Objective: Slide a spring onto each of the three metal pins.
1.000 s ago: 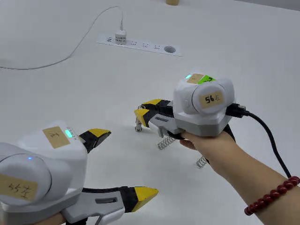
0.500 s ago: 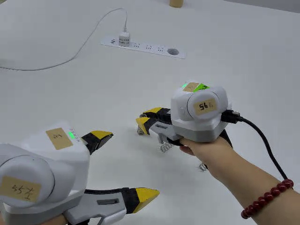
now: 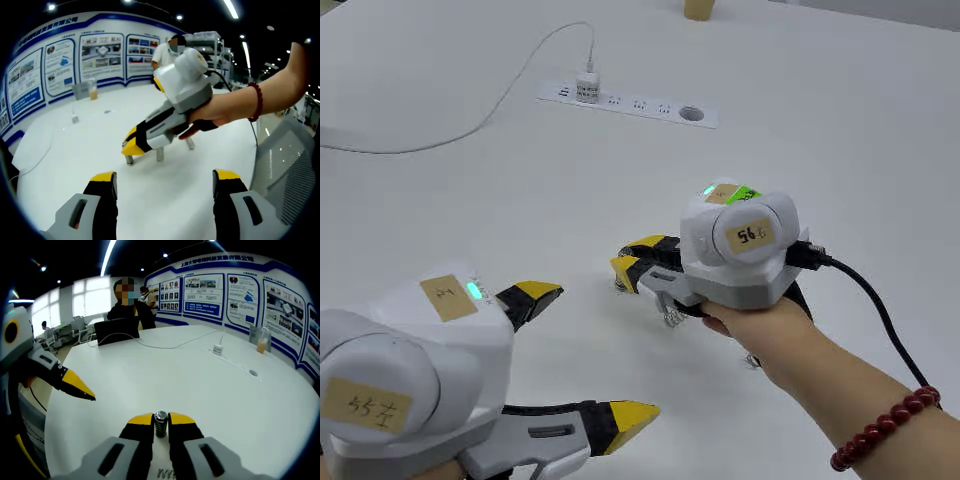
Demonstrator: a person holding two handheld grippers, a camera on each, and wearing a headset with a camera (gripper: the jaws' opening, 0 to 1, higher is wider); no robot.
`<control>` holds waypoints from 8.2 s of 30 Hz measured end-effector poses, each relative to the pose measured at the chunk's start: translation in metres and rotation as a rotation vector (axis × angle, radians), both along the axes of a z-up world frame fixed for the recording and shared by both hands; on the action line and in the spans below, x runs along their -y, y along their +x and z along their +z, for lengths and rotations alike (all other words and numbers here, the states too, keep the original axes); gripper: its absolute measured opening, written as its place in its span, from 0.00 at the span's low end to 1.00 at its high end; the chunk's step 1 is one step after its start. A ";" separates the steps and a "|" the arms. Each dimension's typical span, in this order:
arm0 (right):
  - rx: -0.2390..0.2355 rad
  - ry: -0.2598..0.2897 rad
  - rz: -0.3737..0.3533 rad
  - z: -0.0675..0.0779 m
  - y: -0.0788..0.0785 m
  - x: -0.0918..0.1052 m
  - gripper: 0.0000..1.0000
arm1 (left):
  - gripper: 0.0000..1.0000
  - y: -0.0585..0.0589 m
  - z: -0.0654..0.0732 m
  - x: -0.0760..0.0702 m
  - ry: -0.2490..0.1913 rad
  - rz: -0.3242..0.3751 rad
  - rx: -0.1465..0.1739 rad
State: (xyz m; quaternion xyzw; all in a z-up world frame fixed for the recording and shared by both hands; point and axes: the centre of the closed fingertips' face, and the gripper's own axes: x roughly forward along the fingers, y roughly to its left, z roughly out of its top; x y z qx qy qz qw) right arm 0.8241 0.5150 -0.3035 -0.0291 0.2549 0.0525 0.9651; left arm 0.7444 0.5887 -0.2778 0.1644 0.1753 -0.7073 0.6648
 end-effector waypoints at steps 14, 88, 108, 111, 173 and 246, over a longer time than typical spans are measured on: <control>0.008 0.013 -0.019 0.019 -0.014 0.003 0.28 | 0.79 0.000 0.002 0.002 -0.001 -0.002 0.016; 0.068 0.202 -0.209 0.033 -0.163 0.042 0.45 | 0.36 -0.002 -0.054 0.085 0.100 -0.121 0.123; 0.042 0.207 -0.249 0.024 -0.171 0.047 0.44 | 0.17 0.000 -0.068 0.100 0.125 -0.109 0.081; 0.039 0.210 -0.254 0.023 -0.171 0.048 0.44 | 0.15 0.000 -0.068 0.101 0.124 -0.110 0.077; 0.258 0.724 -0.272 0.088 -0.107 0.020 0.26 | 0.10 -0.035 0.055 0.076 -0.289 -0.188 -0.014; 0.204 0.138 -0.226 0.043 -0.051 0.063 0.12 | 0.57 -0.025 -0.005 0.052 -0.034 -0.085 -0.071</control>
